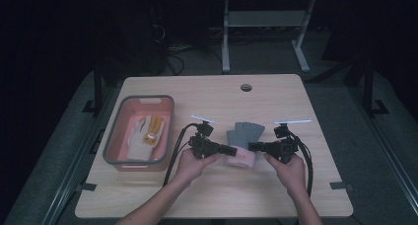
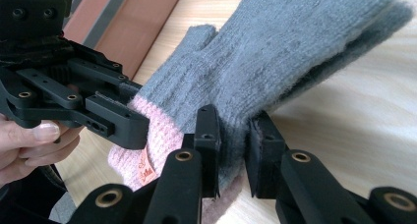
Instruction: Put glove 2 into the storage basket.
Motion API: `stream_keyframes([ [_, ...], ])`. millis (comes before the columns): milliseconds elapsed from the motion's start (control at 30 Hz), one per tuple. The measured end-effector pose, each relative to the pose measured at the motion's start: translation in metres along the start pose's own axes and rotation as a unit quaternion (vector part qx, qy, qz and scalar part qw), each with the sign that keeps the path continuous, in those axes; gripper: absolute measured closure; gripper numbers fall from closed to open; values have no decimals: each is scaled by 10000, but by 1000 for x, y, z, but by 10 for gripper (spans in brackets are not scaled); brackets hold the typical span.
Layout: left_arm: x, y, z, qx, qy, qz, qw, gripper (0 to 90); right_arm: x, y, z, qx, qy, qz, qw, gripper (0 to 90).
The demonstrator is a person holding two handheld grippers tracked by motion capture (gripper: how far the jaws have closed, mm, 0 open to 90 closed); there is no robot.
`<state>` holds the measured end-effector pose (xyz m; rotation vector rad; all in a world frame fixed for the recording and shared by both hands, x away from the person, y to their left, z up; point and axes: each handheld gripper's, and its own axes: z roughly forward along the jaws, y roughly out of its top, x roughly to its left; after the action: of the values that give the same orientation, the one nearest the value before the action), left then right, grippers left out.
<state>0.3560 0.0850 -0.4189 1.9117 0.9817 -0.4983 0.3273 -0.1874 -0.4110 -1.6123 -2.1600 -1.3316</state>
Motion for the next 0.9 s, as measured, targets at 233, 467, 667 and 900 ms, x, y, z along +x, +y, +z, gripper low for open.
stream_keyframes([
  [233,1,1,-15,-103,36,57,9999,685,9,8,5,-19,135,3,9999,770],
  [467,1,2,-27,-174,75,49,9998,686,16,15,11,-16,180,-48,9998,766],
  [667,1,5,-36,-226,78,52,9997,687,20,21,13,-59,315,-46,9995,759],
  [900,5,6,-44,-271,94,45,9996,688,23,26,19,-3,397,-21,9992,755],
])
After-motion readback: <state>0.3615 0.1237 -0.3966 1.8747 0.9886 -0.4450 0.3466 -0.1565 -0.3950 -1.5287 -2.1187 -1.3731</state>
